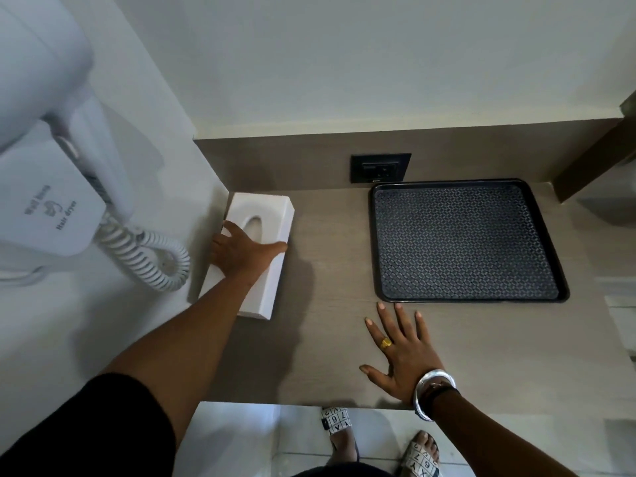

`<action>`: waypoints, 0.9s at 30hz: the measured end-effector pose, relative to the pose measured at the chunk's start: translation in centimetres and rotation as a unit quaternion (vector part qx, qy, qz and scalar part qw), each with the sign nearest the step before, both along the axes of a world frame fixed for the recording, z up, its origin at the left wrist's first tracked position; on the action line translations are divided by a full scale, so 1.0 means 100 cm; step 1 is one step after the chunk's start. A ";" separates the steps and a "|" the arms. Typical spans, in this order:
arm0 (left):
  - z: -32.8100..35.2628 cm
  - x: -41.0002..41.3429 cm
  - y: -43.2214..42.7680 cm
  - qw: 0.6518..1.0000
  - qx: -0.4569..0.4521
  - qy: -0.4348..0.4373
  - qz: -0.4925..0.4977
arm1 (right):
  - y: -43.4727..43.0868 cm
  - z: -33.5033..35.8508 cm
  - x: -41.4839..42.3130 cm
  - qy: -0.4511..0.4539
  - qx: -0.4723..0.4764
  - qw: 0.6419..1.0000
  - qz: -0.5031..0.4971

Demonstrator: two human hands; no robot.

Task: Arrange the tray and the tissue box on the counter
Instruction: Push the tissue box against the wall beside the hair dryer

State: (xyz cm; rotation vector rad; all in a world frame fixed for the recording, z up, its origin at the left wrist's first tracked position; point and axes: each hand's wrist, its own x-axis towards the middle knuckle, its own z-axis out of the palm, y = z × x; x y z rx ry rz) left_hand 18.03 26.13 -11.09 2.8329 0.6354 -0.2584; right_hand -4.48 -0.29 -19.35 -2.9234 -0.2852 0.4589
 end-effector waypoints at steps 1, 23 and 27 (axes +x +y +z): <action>0.000 0.008 0.001 1.000 0.000 -0.003 0.007 | 0.000 0.000 0.000 0.000 0.001 1.000 0.000; -0.034 -0.016 0.012 0.956 0.018 -0.168 -0.238 | -0.002 -0.004 0.002 0.002 -0.024 1.000 0.003; -0.041 -0.043 0.027 0.912 0.066 -0.138 -0.381 | -0.002 -0.003 0.002 0.006 -0.024 1.000 0.003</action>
